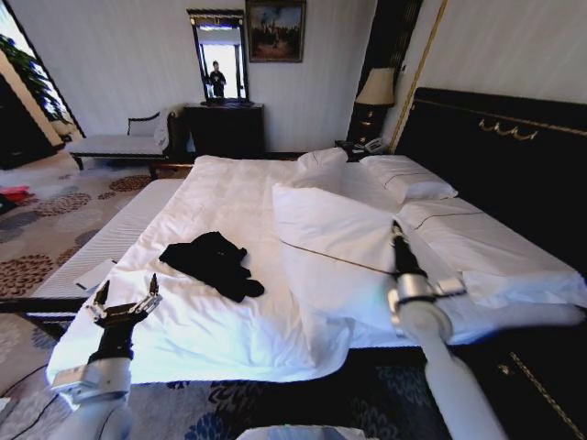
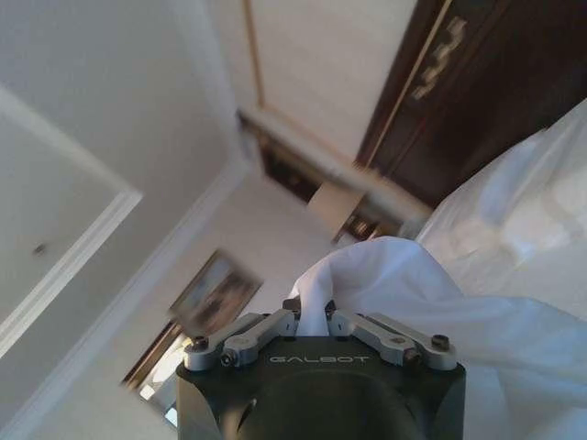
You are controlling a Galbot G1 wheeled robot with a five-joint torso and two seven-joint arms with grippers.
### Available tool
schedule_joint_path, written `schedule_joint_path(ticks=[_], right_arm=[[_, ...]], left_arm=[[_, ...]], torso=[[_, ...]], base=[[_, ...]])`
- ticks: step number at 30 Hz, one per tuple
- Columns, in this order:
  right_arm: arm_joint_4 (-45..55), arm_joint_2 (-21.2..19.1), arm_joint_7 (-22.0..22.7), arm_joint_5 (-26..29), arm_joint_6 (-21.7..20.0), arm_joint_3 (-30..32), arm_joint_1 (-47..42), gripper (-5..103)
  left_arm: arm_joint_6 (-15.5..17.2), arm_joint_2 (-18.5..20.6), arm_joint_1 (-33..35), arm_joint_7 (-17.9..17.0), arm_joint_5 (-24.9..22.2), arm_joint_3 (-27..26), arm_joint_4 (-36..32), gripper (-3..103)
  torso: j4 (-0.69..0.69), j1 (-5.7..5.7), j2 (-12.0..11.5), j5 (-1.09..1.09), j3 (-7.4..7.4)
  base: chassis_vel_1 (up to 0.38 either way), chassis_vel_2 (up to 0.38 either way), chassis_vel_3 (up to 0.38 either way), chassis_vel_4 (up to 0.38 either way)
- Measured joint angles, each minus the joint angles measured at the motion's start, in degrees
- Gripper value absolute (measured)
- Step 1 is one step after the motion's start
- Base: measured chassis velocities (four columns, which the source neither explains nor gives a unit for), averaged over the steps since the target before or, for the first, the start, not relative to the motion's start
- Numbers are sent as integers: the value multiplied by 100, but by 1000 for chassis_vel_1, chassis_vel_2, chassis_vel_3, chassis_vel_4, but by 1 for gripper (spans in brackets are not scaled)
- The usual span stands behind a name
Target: Fold the clothes on the bed.
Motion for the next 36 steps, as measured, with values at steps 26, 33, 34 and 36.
schedule_joint_path(ticks=[26, 33, 34, 36], right_arm=[[1489, 1731, 1404, -1401, 585, 2313, -2405, 1], [1610, 2102, 2479, -1969, 575, 2430, -2707, 1], [1594, 2115, 2645, -2077, 569, 2407, -2760, 1], [1559, 2118, 2757, -2160, 567, 2385, -2799, 1]], left_arm=[[-27, 455, -788, 0, -430, 430, 577, 100], [-86, 655, -931, 2, -638, 527, 817, 100], [-95, 682, -961, 2, -669, 541, 858, 100], [-102, 701, -982, 1, -688, 550, 889, 100]], torso=[[2, 0, 0, 0, 1], [1, 1, -1, -1, 1], [2, 1, -1, -1, 1], [2, 1, -1, -1, 1]], base=[[0, 0, 0, 0], [0, 0, 0, 0], [0, 0, 0, 0], [0, 0, 0, 0]])
